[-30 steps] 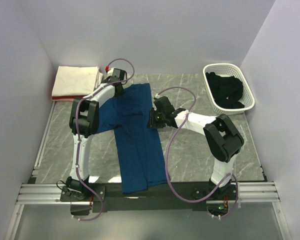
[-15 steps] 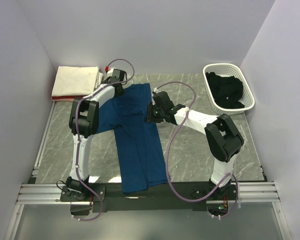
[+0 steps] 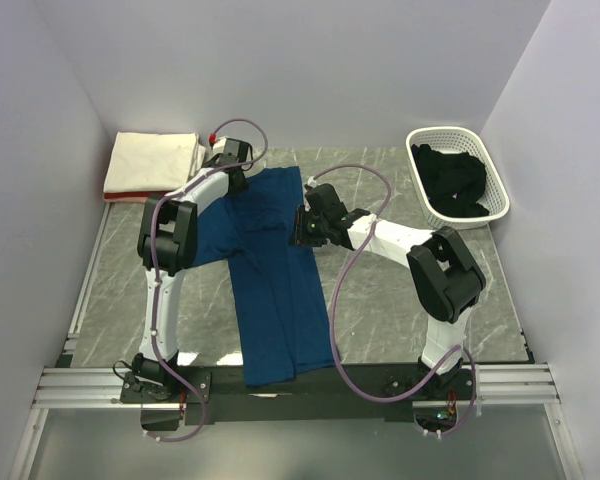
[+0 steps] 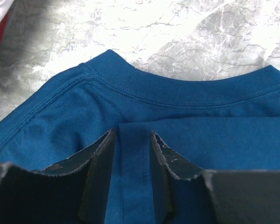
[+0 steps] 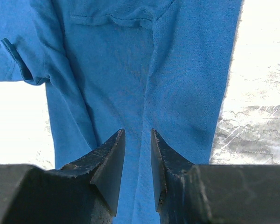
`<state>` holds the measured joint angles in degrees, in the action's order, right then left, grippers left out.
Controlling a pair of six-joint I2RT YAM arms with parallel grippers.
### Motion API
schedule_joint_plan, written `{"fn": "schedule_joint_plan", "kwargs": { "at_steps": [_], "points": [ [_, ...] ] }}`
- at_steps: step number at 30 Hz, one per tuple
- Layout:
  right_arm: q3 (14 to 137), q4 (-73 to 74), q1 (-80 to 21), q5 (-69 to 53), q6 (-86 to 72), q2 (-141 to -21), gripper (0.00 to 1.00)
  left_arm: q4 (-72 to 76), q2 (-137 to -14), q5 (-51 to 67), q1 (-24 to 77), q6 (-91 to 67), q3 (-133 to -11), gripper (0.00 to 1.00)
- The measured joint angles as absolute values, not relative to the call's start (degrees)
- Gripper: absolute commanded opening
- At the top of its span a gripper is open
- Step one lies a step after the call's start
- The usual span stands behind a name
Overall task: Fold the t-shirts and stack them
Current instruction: Fold the tshirt
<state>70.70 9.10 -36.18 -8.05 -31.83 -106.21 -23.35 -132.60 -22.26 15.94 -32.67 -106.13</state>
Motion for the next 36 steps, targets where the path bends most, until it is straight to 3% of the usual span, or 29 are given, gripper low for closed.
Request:
{"fn": "schedule_joint_plan", "kwargs": {
  "at_steps": [13, 18, 23, 27, 33, 36],
  "points": [
    [70.70, 9.10, -36.12, -8.08, -31.83, -106.21, 0.36, -23.18, -132.77, -20.60, 15.94, -33.12, -106.13, 0.34],
    [70.70, 9.08, -35.97, -8.10, -31.83, -106.21, 0.36, -23.16, -132.84, -20.38, 15.94, -33.69, -106.13, 0.20],
    [70.70, 9.08, -35.94, -8.12, -31.83, -106.21, 0.36, -22.96, -132.84, -20.36, 15.94, -33.67, -106.13, 0.14],
    [70.70, 9.06, -35.83, -8.14, -31.83, -106.21, 0.36, -22.85, -132.84, -20.34, 15.94, -33.65, -106.13, 0.01],
    [70.70, 9.06, -35.29, -8.12, -31.83, -106.21, 0.36, -22.35, -132.57, -20.16, 15.94, -33.56, -106.00, 0.00],
    [71.55, 9.28, -35.09, -7.94, -31.83, -106.91, 0.41, -21.89, -131.63, -19.94, 15.94, -33.56, -105.03, 0.00]
  ]
}}
